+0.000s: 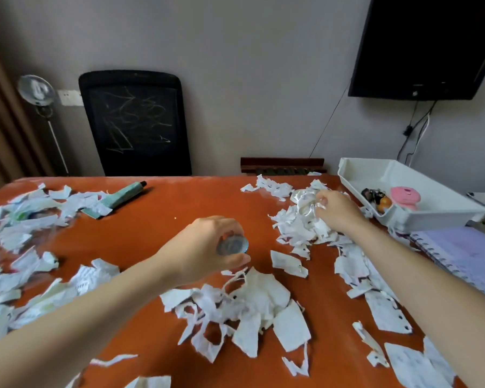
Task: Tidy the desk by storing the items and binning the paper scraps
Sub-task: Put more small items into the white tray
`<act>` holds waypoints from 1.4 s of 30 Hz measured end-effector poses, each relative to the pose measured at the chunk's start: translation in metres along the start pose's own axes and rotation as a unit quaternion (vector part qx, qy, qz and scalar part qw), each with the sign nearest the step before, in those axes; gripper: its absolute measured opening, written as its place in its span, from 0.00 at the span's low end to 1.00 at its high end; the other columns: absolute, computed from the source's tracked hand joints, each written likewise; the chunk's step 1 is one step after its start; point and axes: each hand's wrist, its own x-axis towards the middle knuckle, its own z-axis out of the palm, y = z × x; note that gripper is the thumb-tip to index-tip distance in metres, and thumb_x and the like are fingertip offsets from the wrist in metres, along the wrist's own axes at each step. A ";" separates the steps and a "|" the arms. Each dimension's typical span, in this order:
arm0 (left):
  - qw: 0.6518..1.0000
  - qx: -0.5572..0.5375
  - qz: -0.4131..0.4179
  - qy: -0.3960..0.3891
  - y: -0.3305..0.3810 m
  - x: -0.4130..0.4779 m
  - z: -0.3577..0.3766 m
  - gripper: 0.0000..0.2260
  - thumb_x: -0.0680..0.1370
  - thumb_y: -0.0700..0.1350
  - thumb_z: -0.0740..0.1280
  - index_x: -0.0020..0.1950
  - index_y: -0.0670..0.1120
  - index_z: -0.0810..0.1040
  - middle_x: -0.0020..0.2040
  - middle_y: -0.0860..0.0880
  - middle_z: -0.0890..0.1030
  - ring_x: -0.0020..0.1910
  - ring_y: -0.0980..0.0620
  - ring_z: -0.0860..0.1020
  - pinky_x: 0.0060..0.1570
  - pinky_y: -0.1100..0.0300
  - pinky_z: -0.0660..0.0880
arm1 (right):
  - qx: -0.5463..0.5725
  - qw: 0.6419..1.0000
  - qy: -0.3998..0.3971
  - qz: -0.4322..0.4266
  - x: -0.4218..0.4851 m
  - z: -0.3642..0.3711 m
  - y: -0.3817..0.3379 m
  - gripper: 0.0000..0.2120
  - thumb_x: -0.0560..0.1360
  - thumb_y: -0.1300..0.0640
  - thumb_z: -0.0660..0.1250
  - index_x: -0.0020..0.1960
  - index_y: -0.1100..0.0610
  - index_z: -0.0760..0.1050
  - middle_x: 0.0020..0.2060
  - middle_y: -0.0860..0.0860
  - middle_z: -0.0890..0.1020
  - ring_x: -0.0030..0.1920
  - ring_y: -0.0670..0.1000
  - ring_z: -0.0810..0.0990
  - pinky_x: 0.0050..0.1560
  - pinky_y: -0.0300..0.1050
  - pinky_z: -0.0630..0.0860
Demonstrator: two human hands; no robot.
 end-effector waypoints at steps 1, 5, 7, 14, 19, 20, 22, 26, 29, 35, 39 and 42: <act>1.000 -0.003 -0.013 0.008 -0.005 0.005 0.000 0.15 0.73 0.55 0.69 0.57 0.52 0.76 0.52 0.56 0.77 0.46 0.57 0.77 0.43 0.66 0.79 | -0.003 1.000 -0.001 0.004 0.008 0.002 0.000 0.15 0.76 0.58 0.62 0.62 0.55 0.73 0.58 0.54 0.78 0.55 0.58 0.76 0.52 0.49 0.75; 0.999 -0.031 -0.037 0.001 -0.021 0.022 0.003 0.14 0.74 0.55 0.68 0.57 0.52 0.76 0.51 0.57 0.77 0.46 0.57 0.77 0.42 0.68 0.77 | -0.020 0.999 -0.040 0.023 0.039 0.010 0.000 0.17 0.76 0.55 0.62 0.64 0.56 0.72 0.60 0.56 0.77 0.58 0.58 0.75 0.56 0.52 0.74; 0.999 -0.022 -0.033 -0.003 -0.027 0.028 0.009 0.14 0.74 0.56 0.68 0.57 0.53 0.76 0.51 0.57 0.77 0.46 0.58 0.76 0.42 0.70 0.76 | 0.014 0.996 -0.082 0.043 0.049 0.015 -0.001 0.22 0.76 0.49 0.62 0.68 0.54 0.70 0.65 0.55 0.74 0.62 0.58 0.74 0.60 0.54 0.74; 0.998 -0.042 -0.046 0.003 -0.041 0.035 0.024 0.13 0.74 0.58 0.66 0.55 0.56 0.75 0.50 0.59 0.75 0.46 0.57 0.76 0.41 0.71 0.75 | -0.150 0.984 -0.059 0.074 0.068 0.037 -0.005 0.23 0.71 0.34 0.63 0.50 0.53 0.74 0.45 0.52 0.79 0.53 0.56 0.79 0.51 0.48 0.74; 0.997 -0.048 -0.056 0.013 -0.042 0.039 0.018 0.13 0.74 0.57 0.67 0.55 0.54 0.75 0.50 0.57 0.77 0.46 0.56 0.77 0.42 0.68 0.77 | -0.117 0.990 -0.019 0.072 0.065 0.034 -0.005 0.10 0.76 0.46 0.63 0.43 0.52 0.72 0.48 0.55 0.81 0.54 0.58 0.77 0.58 0.52 0.70; 0.997 -0.051 -0.058 0.018 -0.041 0.040 0.017 0.13 0.74 0.56 0.67 0.55 0.54 0.75 0.51 0.57 0.77 0.45 0.56 0.77 0.40 0.70 0.76 | -0.096 0.993 -0.009 0.067 0.064 0.031 -0.005 0.10 0.76 0.48 0.63 0.39 0.52 0.71 0.45 0.54 0.80 0.52 0.58 0.77 0.56 0.51 0.68; 0.997 -0.053 -0.057 0.025 -0.038 0.042 0.012 0.13 0.74 0.55 0.67 0.56 0.54 0.75 0.52 0.57 0.77 0.46 0.57 0.77 0.39 0.72 0.75 | -0.059 0.996 0.018 0.059 0.061 0.022 -0.006 0.13 0.77 0.50 0.61 0.34 0.52 0.69 0.37 0.52 0.77 0.44 0.56 0.75 0.48 0.47 0.66; 0.995 -0.074 -0.053 0.033 -0.026 0.044 0.004 0.13 0.74 0.54 0.67 0.57 0.53 0.76 0.51 0.58 0.77 0.46 0.58 0.78 0.41 0.71 0.76 | 0.050 0.997 0.044 0.049 0.055 -0.007 -0.013 0.04 0.75 0.56 0.64 0.43 0.55 0.76 0.40 0.52 0.77 0.42 0.54 0.74 0.44 0.44 0.69; 0.992 -0.112 -0.048 0.039 -0.011 0.048 -0.002 0.11 0.74 0.54 0.67 0.54 0.53 0.76 0.48 0.58 0.78 0.45 0.58 0.78 0.41 0.72 0.77 | 0.159 0.985 0.058 0.018 0.050 -0.034 -0.017 0.05 0.74 0.59 0.64 0.45 0.61 0.76 0.38 0.53 0.75 0.39 0.53 0.72 0.39 0.43 0.68; 0.992 -0.112 -0.016 0.059 0.028 0.061 -0.009 0.13 0.73 0.54 0.68 0.56 0.53 0.77 0.45 0.61 0.75 0.43 0.60 0.78 0.38 0.73 0.76 | 0.347 0.937 -0.006 0.041 0.034 -0.084 -0.018 0.06 0.76 0.57 0.66 0.42 0.59 0.73 0.38 0.54 0.76 0.38 0.50 0.74 0.38 0.40 0.71; 0.994 -0.093 0.001 0.062 0.045 0.071 -0.010 0.15 0.74 0.55 0.67 0.58 0.52 0.77 0.46 0.60 0.76 0.44 0.59 0.78 0.40 0.72 0.78 | 0.413 0.906 -0.067 0.060 0.023 -0.093 -0.014 0.02 0.77 0.64 0.64 0.49 0.59 0.73 0.45 0.56 0.79 0.42 0.51 0.78 0.36 0.42 0.76; 0.995 -0.082 0.004 0.056 0.053 0.080 -0.009 0.15 0.74 0.55 0.68 0.58 0.52 0.77 0.47 0.58 0.77 0.44 0.58 0.79 0.41 0.69 0.79 | 0.427 0.900 -0.058 0.067 0.020 -0.095 -0.010 0.05 0.76 0.66 0.63 0.46 0.58 0.72 0.43 0.55 0.77 0.39 0.50 0.76 0.30 0.40 0.73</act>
